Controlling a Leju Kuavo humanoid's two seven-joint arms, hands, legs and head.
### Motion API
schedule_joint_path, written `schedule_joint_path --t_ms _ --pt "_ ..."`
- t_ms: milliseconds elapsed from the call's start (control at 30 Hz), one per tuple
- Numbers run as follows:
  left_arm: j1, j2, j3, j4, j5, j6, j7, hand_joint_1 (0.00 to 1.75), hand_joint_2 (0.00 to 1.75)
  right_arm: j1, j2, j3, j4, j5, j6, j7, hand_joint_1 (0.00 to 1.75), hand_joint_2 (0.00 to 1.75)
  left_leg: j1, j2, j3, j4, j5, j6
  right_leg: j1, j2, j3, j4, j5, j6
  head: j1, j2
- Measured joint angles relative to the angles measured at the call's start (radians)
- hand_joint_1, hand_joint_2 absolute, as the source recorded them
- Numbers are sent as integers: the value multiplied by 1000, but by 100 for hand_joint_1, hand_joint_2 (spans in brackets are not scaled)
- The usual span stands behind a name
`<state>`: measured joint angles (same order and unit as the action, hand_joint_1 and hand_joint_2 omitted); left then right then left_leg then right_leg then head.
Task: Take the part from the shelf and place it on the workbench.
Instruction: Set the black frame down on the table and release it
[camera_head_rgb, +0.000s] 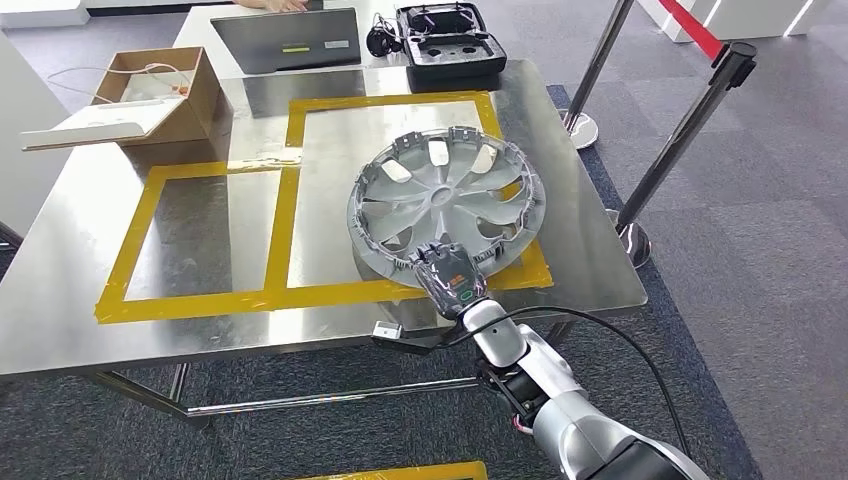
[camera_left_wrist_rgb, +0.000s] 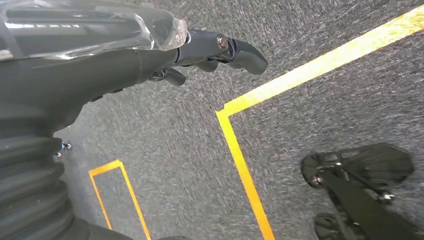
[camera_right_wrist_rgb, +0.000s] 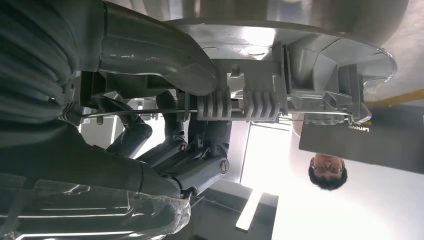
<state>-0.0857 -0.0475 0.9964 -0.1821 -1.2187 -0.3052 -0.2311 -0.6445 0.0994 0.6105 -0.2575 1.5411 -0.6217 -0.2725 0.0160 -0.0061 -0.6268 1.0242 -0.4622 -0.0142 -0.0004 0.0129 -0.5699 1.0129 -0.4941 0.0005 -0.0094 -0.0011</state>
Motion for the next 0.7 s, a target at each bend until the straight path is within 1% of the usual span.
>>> schedule_joint_path --t_ms 33,100,133,167,200,233,267,300,333,367,400,433,467,500,567,633,667,700 --pt "0 0 0 0 -1 0 0 0 175 -1 -1 0 0 -1 0 1 175 175 -2 -1 5 -6 -6 4 1 1 0 -1 -1 4 1 0" --pt "1 -1 0 0 -2 0 1 0 175 -1 -2 0 0 -2 0 2 175 175 -1 -1 7 -10 -8 17 -1 0 0 0 -6 14 2 0" --pt "1 -1 0 0 -3 0 1 0 175 0 -2 0 0 -3 -1 3 175 175 1 -1 9 -11 -9 23 -2 -1 -6 14 -16 19 4 0" --pt "0 -1 0 0 -3 0 2 0 175 0 -3 0 0 -4 -2 3 175 175 3 -1 12 -13 -10 30 -3 -2 -23 50 -34 24 5 0" --pt "0 -1 0 0 -5 0 2 0 175 0 -4 0 0 -5 -3 4 175 175 3 0 15 -14 -13 35 -4 -3 -54 110 -61 28 6 0" --pt "0 -1 0 0 -6 0 1 0 175 2 -4 0 0 -6 -4 5 175 175 3 0 17 -13 -15 39 -5 -3 -93 184 -89 30 8 0" --pt "0 -1 0 0 -8 0 1 0 175 4 -6 0 0 -7 -4 6 175 175 2 0 20 -13 -18 41 -6 -3 -132 254 -109 32 8 0" --pt "0 -1 0 0 -9 0 1 0 175 7 -8 0 1 -8 -5 7 175 175 2 -1 24 -13 -21 42 -6 -3 -160 298 -115 32 8 0" --pt "0 -1 0 0 -11 0 1 0 175 10 -9 0 1 -9 -5 7 175 175 2 -2 29 -13 -25 41 -6 -4 -168 301 -100 30 8 0" --pt "0 -1 0 0 -12 0 1 0 175 13 -11 0 1 -10 -5 7 175 175 2 -4 36 -13 -29 40 -6 -4 -156 261 -67 27 8 0" --pt "0 -2 0 0 -12 0 1 0 175 14 -12 0 2 -10 -5 8 175 175 2 -5 43 -13 -34 38 -5 -4 -127 190 -24 22 8 0" --pt "-1 -2 0 0 -13 -1 2 0 175 14 -13 0 2 -11 -5 8 175 175 1 -6 49 -13 -39 34 -4 -6 -94 117 9 18 8 0" --pt "-1 -3 0 0 -13 -2 2 0 175 13 -14 0 2 -11 -5 8 175 175 -1 -6 52 -12 -43 30 -2 -7 -67 58 32 14 7 0" --pt "-2 -3 0 0 -13 -2 3 0 175 12 -14 0 2 -10 -5 7 175 175 -2 -6 53 -12 -46 25 0 -8 -52 23 40 11 7 0" --pt "-2 -3 0 0 -13 -3 5 0 175 11 -15 0 2 -10 -6 4 175 175 -2 -5 53 -15 -48 14 4 -7 -45 8 35 5 6 0" --pt "-2 -4 0 0 -13 -3 6 0 175 12 -15 0 2 -10 -6 1 175 175 -1 -4 50 -7 -58 4 -1 -6 -39 2 35 -4 5 0" --pt "-3 -4 0 0 -13 -3 6 0 175 12 -14 0 2 -11 -5 1 175 175 -1 -3 38 19 -74 -1 -4 -6 -34 -1 34 -8 3 0" --pt "-3 -2 0 0 -12 -3 6 0 175 12 -12 0 2 -10 -5 0 175 175 0 -2 14 67 -98 -5 -7 -6 -30 -3 33 -13 1 0"
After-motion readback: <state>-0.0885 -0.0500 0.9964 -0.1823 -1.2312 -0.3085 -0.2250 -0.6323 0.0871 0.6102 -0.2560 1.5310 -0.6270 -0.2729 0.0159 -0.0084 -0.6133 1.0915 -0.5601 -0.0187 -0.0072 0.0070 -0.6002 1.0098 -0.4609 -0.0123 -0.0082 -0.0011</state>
